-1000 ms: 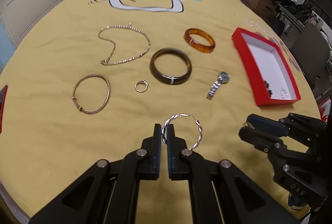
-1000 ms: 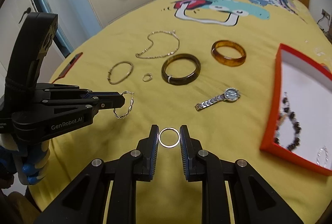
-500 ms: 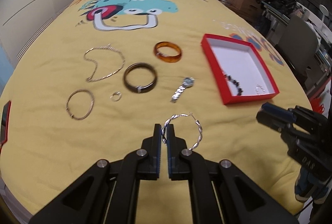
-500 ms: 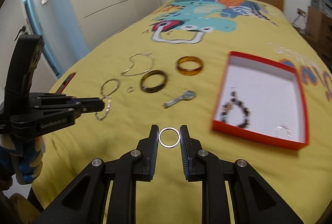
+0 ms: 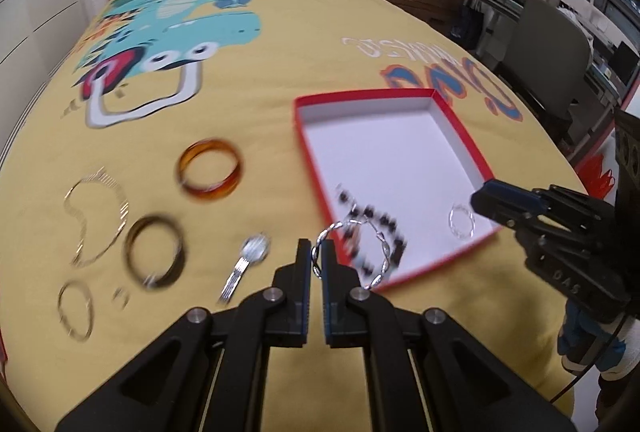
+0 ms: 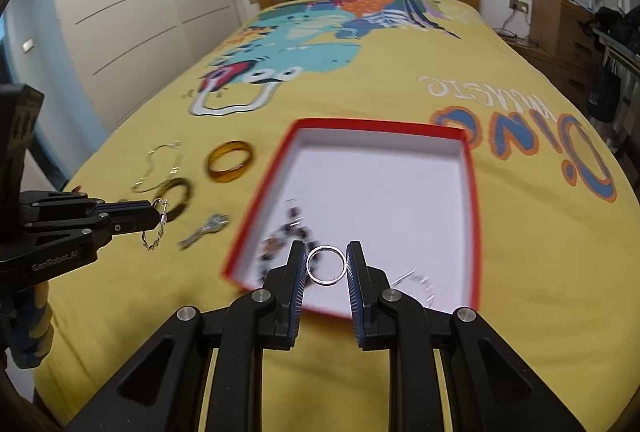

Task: Organize jewelry
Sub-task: 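Carry the hoop and ring into the red box and open both tools, then withdraw both tools from the box back over the jewelry, then grasp the thin silver bangle with the left tool while the right tool grasps a small ring, then carry the bangle and ring into the red box and open both tools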

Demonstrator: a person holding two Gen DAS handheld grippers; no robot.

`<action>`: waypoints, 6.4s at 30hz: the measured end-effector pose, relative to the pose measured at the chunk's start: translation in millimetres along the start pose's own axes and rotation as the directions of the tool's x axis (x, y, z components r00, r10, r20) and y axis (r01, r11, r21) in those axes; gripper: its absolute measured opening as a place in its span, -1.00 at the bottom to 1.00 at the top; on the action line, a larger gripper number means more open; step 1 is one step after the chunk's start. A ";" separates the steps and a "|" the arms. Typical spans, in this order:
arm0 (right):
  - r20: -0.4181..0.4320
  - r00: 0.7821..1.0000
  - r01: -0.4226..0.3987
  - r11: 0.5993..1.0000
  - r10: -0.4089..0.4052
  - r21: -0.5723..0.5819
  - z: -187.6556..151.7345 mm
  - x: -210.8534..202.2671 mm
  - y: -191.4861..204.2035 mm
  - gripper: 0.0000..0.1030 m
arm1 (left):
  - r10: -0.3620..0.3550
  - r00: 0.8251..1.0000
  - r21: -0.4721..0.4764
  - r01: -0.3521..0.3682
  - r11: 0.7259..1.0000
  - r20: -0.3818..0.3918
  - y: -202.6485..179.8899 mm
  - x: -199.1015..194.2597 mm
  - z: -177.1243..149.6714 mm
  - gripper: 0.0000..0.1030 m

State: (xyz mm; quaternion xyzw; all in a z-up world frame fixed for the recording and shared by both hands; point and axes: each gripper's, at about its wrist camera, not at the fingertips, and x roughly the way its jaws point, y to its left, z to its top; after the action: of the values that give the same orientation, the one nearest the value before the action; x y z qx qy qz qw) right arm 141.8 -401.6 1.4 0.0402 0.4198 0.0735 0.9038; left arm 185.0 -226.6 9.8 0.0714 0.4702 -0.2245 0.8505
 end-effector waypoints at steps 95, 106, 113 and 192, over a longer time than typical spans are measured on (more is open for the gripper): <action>0.032 0.999 -0.041 0.998 0.043 -0.049 -45.1 -96.0 92.4 0.02 | 0.303 0.951 -0.299 -0.270 0.915 0.069 149.6 -154.6 -172.2 -0.37; -0.035 0.994 -0.103 0.988 0.099 -0.113 -54.4 -72.8 147.7 0.01 | 0.336 0.941 -0.418 -0.293 0.860 0.032 200.5 -159.9 -212.9 -0.37; -0.106 0.986 -0.136 0.986 0.125 -0.101 -57.2 -29.6 171.7 -0.04 | 0.297 0.955 -0.423 -0.270 0.865 -0.002 219.8 -132.3 -208.0 -0.37; -0.021 0.975 -0.221 0.969 0.220 -0.113 -47.8 -29.6 191.3 -0.62 | 0.332 0.942 -0.226 -0.316 0.922 0.039 138.0 -117.7 -139.0 -0.90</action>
State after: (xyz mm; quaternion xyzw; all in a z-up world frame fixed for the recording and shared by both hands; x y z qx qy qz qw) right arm 67.4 -217.4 18.5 0.0345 0.4117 0.1977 0.8889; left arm 86.4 -20.6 19.2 0.0466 0.4406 -0.0308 0.8959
